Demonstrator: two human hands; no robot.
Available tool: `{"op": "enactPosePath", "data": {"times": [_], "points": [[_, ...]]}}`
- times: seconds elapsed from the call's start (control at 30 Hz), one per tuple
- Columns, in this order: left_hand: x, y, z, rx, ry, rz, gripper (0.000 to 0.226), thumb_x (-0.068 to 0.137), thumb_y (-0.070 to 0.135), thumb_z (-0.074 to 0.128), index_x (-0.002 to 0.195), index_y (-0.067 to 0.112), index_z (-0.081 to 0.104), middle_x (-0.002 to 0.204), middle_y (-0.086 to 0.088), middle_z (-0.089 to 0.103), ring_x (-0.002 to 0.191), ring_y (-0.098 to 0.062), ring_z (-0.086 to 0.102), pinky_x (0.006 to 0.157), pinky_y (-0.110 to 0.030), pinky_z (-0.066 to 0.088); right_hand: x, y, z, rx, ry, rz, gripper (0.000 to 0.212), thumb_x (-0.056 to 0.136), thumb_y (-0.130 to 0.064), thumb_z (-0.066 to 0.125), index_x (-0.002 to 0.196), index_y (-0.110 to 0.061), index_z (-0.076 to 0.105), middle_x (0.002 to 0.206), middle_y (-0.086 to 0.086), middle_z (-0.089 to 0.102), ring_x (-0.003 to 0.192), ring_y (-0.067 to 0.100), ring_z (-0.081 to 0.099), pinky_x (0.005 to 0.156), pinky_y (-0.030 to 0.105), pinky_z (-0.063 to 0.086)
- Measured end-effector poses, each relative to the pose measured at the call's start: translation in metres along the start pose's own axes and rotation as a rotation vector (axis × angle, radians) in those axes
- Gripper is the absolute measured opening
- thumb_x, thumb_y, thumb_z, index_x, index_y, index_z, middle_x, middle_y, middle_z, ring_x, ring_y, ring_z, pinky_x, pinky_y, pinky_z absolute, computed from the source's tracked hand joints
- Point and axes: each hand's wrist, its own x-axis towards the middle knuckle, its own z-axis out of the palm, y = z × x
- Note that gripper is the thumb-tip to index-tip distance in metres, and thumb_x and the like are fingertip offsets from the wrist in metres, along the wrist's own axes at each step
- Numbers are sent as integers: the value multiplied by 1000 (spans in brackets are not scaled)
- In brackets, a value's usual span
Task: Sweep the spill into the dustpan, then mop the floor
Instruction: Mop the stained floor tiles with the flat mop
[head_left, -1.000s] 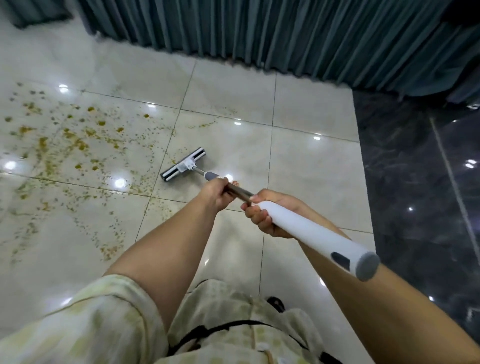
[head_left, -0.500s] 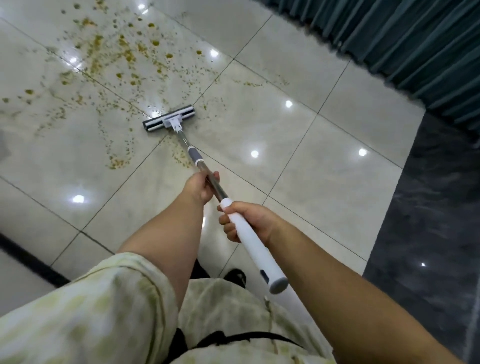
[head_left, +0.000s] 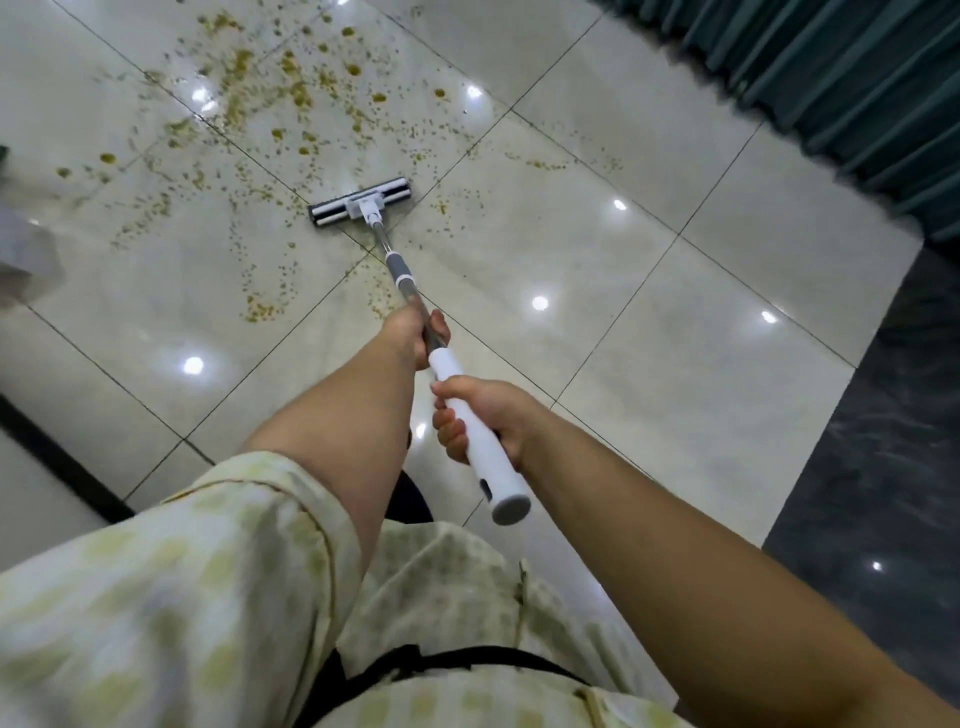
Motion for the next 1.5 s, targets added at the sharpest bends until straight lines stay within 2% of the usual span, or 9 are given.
{"op": "enactPosePath", "data": {"times": [0.2, 0.33, 0.47, 0.53, 0.63, 0.8, 0.97, 1.17, 1.5], "points": [[58, 95, 24, -37, -26, -7, 29, 102, 26, 43, 79, 10, 36, 40, -5, 45, 27, -12, 38, 33, -13, 34, 55, -98, 28, -21, 18, 2, 7, 91, -10, 51, 86, -9, 45, 56, 1, 44, 39, 9, 38, 37, 15, 35], [108, 194, 41, -68, -9, 34, 24, 101, 26, 44, 87, 9, 38, 62, -7, 46, 29, -11, 36, 34, -13, 35, 106, -189, 72, -4, -1, 9, 9, 90, -7, 48, 87, -11, 40, 54, 1, 42, 37, 9, 37, 37, 15, 33], [159, 305, 57, -47, 6, 52, 30, 100, 37, 45, 97, 7, 39, 64, -8, 51, 31, -12, 36, 37, -14, 36, 164, -288, 118, -22, -19, 11, 9, 89, -9, 49, 87, -11, 41, 54, 1, 44, 38, 9, 38, 37, 15, 34], [183, 349, 68, -51, -7, 30, 35, 100, 41, 43, 95, 6, 41, 70, -11, 54, 36, -14, 40, 39, -16, 39, 192, -333, 129, -57, -8, 5, 9, 89, -10, 49, 86, -11, 41, 54, 1, 44, 39, 10, 37, 37, 16, 33], [216, 401, 83, -121, -30, 55, 31, 102, 34, 42, 88, 7, 43, 71, -8, 46, 50, -16, 41, 41, -17, 42, 232, -391, 138, -90, -8, -14, 10, 89, -10, 49, 87, -11, 40, 54, 1, 43, 39, 10, 37, 37, 17, 33], [258, 450, 86, -257, -54, 92, 29, 101, 31, 45, 86, 6, 45, 69, -7, 45, 53, -14, 42, 40, -17, 44, 284, -446, 157, -105, -17, -23, 11, 88, -12, 52, 84, -12, 41, 55, 1, 43, 40, 12, 37, 38, 17, 33], [266, 444, 75, -354, -153, -16, 36, 101, 39, 44, 81, 8, 45, 61, -1, 44, 39, -11, 42, 38, -15, 40, 292, -437, 159, -32, -38, -16, 16, 89, -16, 54, 78, -12, 43, 56, 1, 43, 41, 12, 37, 39, 17, 33], [233, 404, 60, -374, -187, -42, 39, 100, 42, 43, 82, 7, 46, 55, -1, 48, 34, -9, 43, 34, -13, 37, 266, -386, 154, 146, -113, -40, 8, 88, -11, 50, 81, -12, 46, 60, 1, 42, 43, 10, 35, 37, 17, 33], [129, 253, 29, -289, -181, -99, 38, 101, 41, 41, 80, 10, 42, 49, 0, 43, 32, -9, 40, 34, -13, 35, 156, -233, 112, 350, -113, -19, 12, 90, -5, 45, 79, -9, 43, 58, 2, 41, 36, 9, 37, 33, 16, 32]]}}
